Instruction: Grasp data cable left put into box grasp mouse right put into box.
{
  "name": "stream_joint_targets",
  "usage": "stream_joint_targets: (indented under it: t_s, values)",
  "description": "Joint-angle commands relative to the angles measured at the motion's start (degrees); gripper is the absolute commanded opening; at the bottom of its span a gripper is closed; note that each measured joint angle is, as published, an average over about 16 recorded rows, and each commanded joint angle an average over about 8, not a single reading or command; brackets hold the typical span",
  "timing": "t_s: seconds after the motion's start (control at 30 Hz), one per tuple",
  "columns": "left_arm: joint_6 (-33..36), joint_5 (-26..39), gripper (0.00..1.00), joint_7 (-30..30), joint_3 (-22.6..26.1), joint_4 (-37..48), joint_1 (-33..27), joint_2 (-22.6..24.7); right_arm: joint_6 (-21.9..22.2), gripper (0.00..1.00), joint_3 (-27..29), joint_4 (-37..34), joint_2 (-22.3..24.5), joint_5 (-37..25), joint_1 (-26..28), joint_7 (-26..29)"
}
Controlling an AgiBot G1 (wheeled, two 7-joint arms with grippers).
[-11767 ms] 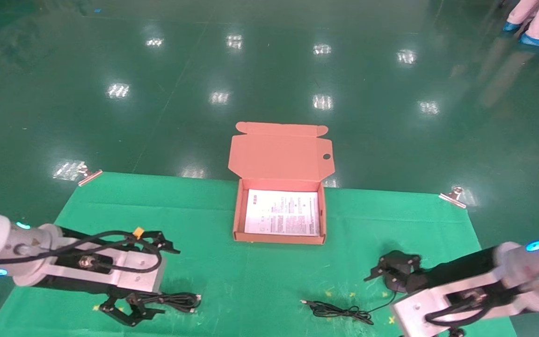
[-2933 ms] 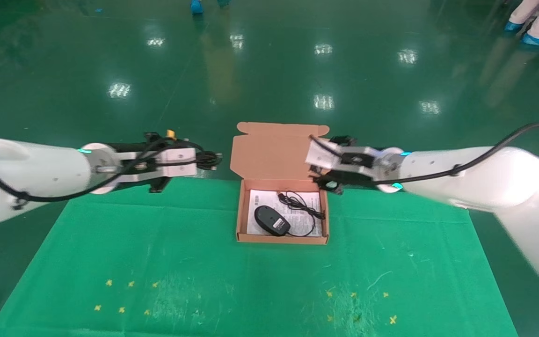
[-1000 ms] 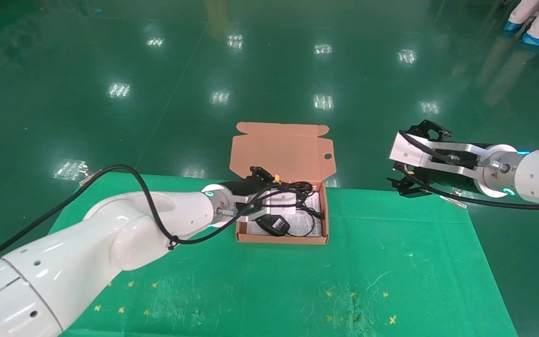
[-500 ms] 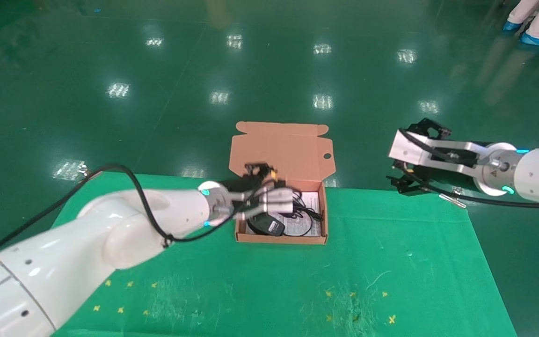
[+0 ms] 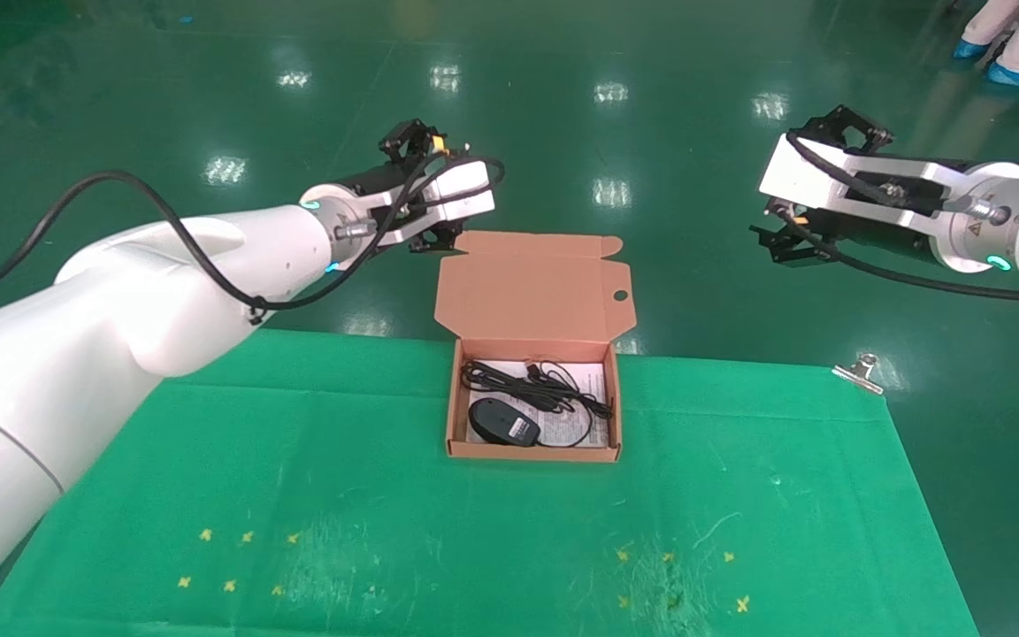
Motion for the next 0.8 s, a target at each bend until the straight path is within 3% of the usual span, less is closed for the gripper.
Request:
stream_joint_targets:
  t_s: [0.03, 0.8]
  values:
    - [-0.3, -0.1, 1.0, -0.2, -0.5, 0.7, -0.5, -0.1, 0.0, 1.0, 0.2, 0.0, 0.0, 0.2, 0.0, -0.1]
    - [25.6, -30.1, 1.0, 5.0, -17.7, -12.7, 12.3, -15.7, -18.0, 1.0, 14.6, 2.9, 4.0, 27.9, -13.0, -6.1]
